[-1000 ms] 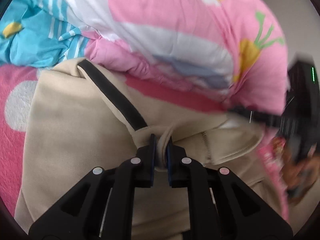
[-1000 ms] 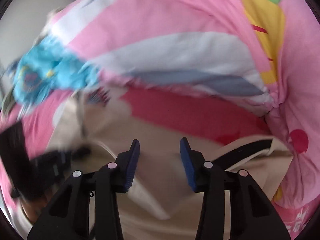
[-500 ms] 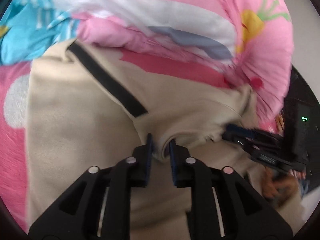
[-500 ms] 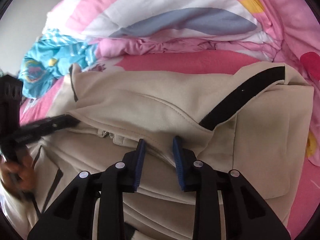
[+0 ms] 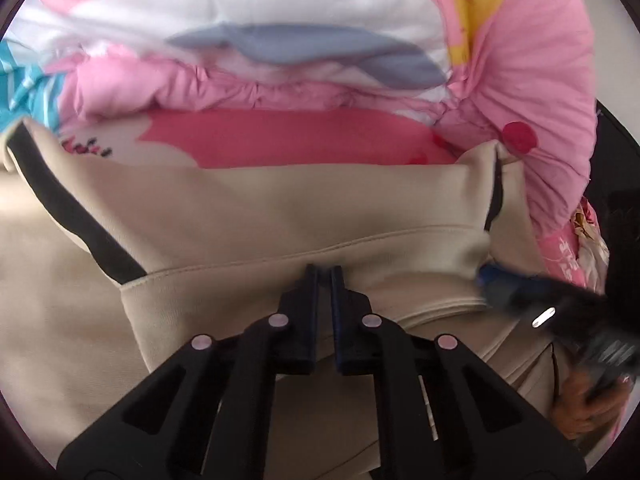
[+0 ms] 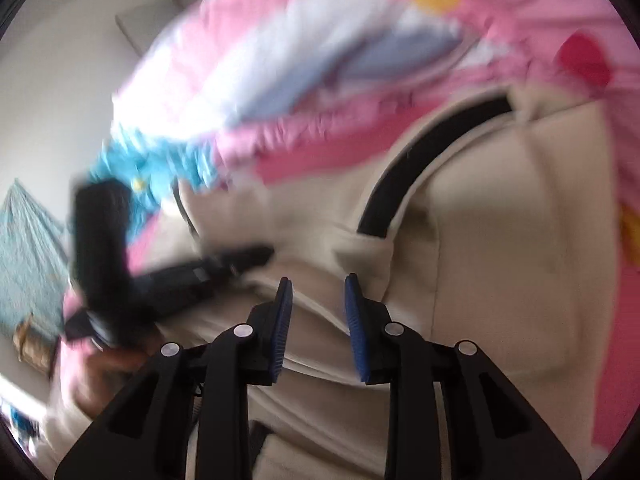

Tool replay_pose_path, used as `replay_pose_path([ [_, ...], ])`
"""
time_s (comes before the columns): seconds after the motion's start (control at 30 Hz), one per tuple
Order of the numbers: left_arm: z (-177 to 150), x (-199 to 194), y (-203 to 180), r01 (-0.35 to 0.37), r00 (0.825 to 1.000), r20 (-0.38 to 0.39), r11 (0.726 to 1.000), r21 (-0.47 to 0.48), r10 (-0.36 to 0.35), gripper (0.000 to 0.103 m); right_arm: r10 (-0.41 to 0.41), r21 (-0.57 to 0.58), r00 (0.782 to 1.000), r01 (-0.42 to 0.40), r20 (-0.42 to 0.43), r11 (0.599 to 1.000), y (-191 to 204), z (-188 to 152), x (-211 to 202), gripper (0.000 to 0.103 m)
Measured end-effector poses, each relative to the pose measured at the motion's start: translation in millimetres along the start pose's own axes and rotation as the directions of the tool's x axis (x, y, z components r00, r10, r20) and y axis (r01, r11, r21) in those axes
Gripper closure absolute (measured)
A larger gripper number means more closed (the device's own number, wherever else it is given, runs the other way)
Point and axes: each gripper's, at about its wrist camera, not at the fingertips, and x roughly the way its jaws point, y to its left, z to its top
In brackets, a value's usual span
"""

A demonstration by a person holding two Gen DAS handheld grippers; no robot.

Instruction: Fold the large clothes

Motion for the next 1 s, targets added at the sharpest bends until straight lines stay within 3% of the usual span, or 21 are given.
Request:
replay_pose_path([
  [0.03,0,2,5,0.024,1.000,-0.008,0.999,-0.022,-0.024,0.096,0.050,-0.007,0.997,-0.049,0.056,0.999,9,4,-13,0.077],
  [0.13,-4,1,29,0.166,0.986,0.004,0.976,-0.143,-0.167,0.098,0.031,-0.086,0.993,-0.021,0.115,0.996,42,17,-28,0.077],
  [0.2,-7,-1,29,0.181,0.983,0.016,0.972,-0.147,-0.180,0.098,0.027,-0.109,0.997,-0.019,0.072,0.994,58,26,-12,0.077],
  [0.27,-8,-3,26,0.179,0.984,0.023,0.974,-0.140,-0.177,0.098,0.042,-0.105,0.999,-0.044,-0.025,0.993,61,28,24,0.077],
  [0.33,-7,-7,29,0.211,0.977,0.030,0.964,-0.161,-0.209,0.098,-0.124,-0.127,0.990,0.114,-0.071,0.985,55,24,61,0.077],
  [0.37,-7,-7,28,0.227,0.974,0.027,0.959,-0.172,-0.226,0.099,-0.219,-0.105,0.972,0.210,-0.084,0.972,38,20,79,0.096],
  [0.4,-7,-6,31,0.235,0.972,0.026,0.955,-0.178,-0.234,0.099,-0.164,-0.016,0.984,0.163,-0.074,0.986,19,20,79,0.103],
  [0.43,-7,-6,31,0.241,0.970,0.030,0.954,-0.178,-0.240,0.099,-0.059,0.129,0.997,0.065,-0.056,0.989,-7,24,72,0.103],
  [0.47,-6,-6,28,0.236,0.972,0.029,0.957,-0.169,-0.234,0.099,-0.010,0.259,1.000,0.012,-0.008,0.966,-34,26,65,0.103],
  [0.5,-6,-8,27,0.235,0.972,0.027,0.959,-0.161,-0.233,0.100,-0.079,0.340,0.996,0.062,0.037,0.938,-55,26,56,0.103],
  [0.57,-6,-7,24,0.234,0.972,0.020,0.961,-0.150,-0.234,0.100,-0.045,0.464,0.995,-0.002,0.091,0.886,-84,24,51,0.103],
  [0.6,-6,-7,24,0.235,0.972,0.019,0.960,-0.151,-0.235,0.100,-0.057,0.480,0.995,0.008,0.086,0.877,-85,24,52,0.103],
  [0.67,-6,-7,26,0.244,0.970,0.022,0.956,-0.162,-0.244,0.100,-0.162,0.404,0.985,0.121,0.067,0.907,-65,27,52,0.103],
  [0.73,-6,-6,28,0.245,0.969,0.026,0.955,-0.169,-0.245,0.100,-0.252,0.302,0.962,0.209,0.109,0.930,-39,28,43,0.103],
  [0.77,-7,-7,29,0.244,0.970,0.029,0.955,-0.172,-0.242,0.100,-0.264,0.265,0.954,0.220,0.142,0.939,-29,27,37,0.103],
  [0.83,-8,-8,31,0.247,0.969,0.030,0.953,-0.176,-0.245,0.100,-0.177,0.151,0.959,0.146,0.220,0.978,-5,27,26,0.099],
  [0.9,-7,-9,34,0.264,0.964,0.031,0.944,-0.196,-0.263,0.100,-0.075,0.042,0.988,0.070,0.136,0.997,18,25,42,0.098],
  [0.97,-6,-20,37,0.268,0.963,0.050,0.936,-0.230,-0.264,0.101,-0.073,0.016,0.996,0.074,-0.044,0.997,24,18,78,0.097],
  [1.0,-5,-28,37,0.265,0.964,0.064,0.934,-0.241,-0.257,0.102,-0.091,0.002,0.994,0.091,-0.057,0.996,25,15,84,0.097],
])
